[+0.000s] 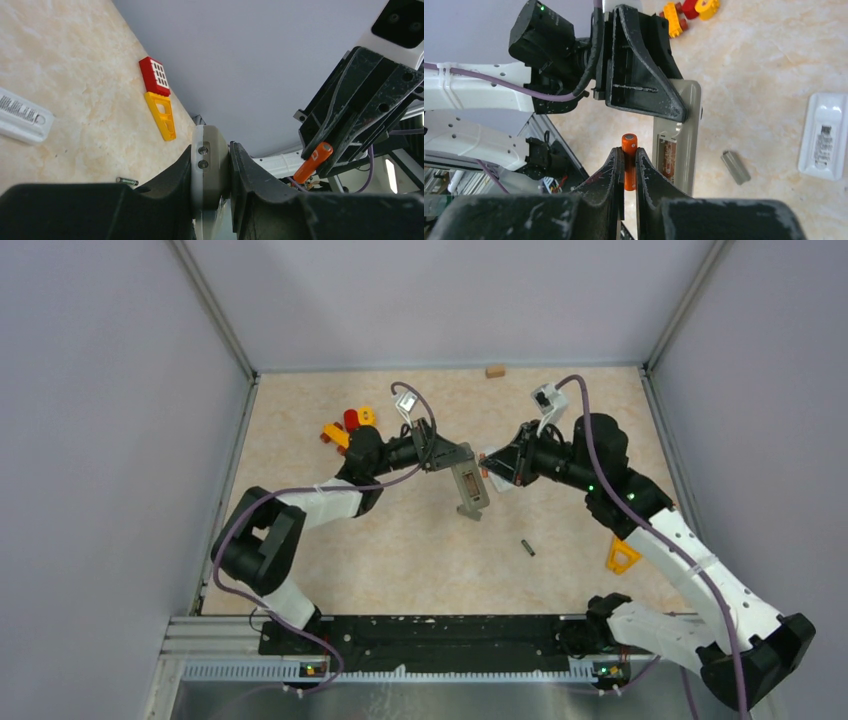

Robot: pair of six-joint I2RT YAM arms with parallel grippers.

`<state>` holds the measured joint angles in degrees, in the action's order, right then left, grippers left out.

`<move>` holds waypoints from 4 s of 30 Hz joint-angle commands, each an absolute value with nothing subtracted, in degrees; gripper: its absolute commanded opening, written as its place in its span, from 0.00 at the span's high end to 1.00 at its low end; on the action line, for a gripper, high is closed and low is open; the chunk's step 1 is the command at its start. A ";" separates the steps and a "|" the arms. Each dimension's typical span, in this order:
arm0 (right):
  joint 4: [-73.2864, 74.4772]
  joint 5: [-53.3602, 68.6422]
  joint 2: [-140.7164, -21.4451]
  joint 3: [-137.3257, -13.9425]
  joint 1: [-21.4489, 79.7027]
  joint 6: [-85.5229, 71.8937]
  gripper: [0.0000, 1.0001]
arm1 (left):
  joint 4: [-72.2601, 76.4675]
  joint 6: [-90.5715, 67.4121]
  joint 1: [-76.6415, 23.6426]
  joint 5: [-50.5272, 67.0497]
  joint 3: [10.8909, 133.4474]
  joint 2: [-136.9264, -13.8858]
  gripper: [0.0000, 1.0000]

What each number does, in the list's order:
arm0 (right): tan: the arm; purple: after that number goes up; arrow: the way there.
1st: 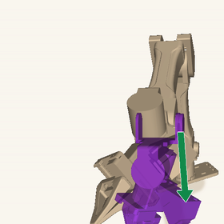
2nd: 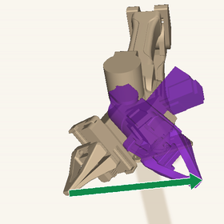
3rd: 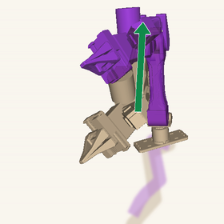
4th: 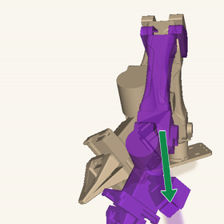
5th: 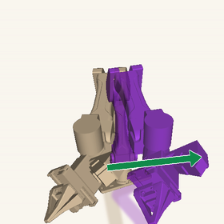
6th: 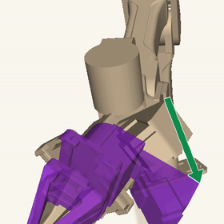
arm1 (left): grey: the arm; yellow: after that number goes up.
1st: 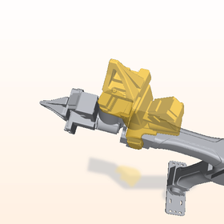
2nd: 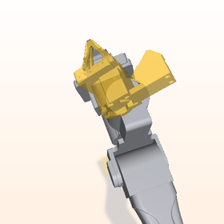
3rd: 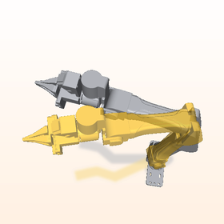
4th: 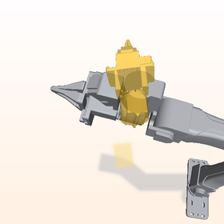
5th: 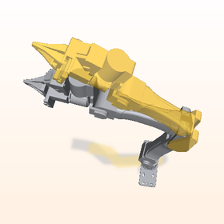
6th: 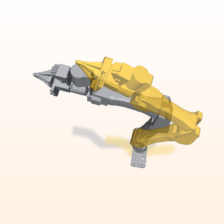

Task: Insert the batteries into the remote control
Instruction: Load the battery into the remote control.

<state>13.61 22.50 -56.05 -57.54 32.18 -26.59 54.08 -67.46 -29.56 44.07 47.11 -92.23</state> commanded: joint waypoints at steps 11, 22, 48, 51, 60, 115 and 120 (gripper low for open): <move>43.58 10.54 -66.65 -74.17 36.32 -24.36 1.00 | 66.58 -78.82 -32.17 43.29 55.35 -102.54 1.00; 43.99 7.32 -69.94 -74.35 37.35 -24.40 0.93 | 66.82 -80.73 -33.26 43.11 56.25 -104.18 1.00; 39.64 7.02 -70.76 -72.77 37.44 -29.39 0.73 | 71.29 -90.05 -33.22 42.48 56.87 -107.37 1.00; 38.73 6.43 -70.02 -72.53 37.44 -30.65 0.63 | 72.11 -90.98 -33.23 42.28 56.83 -107.55 1.00; 28.44 6.38 -63.80 -68.72 37.18 -34.21 0.52 | 78.71 -101.55 -33.23 41.27 56.69 -109.08 1.00; -16.41 -0.50 -45.27 -38.09 37.00 -67.89 0.52 | 81.58 -111.91 -33.17 34.89 64.78 -104.32 1.00; -17.35 -0.19 -46.49 -37.73 36.95 -69.00 0.70 | 82.58 -112.15 -33.35 34.92 64.30 -104.41 1.00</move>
<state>-14.04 -0.54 -45.69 -38.13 36.95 -68.03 76.51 -111.11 -33.10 35.05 62.67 -106.65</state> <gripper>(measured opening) 0.353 0.306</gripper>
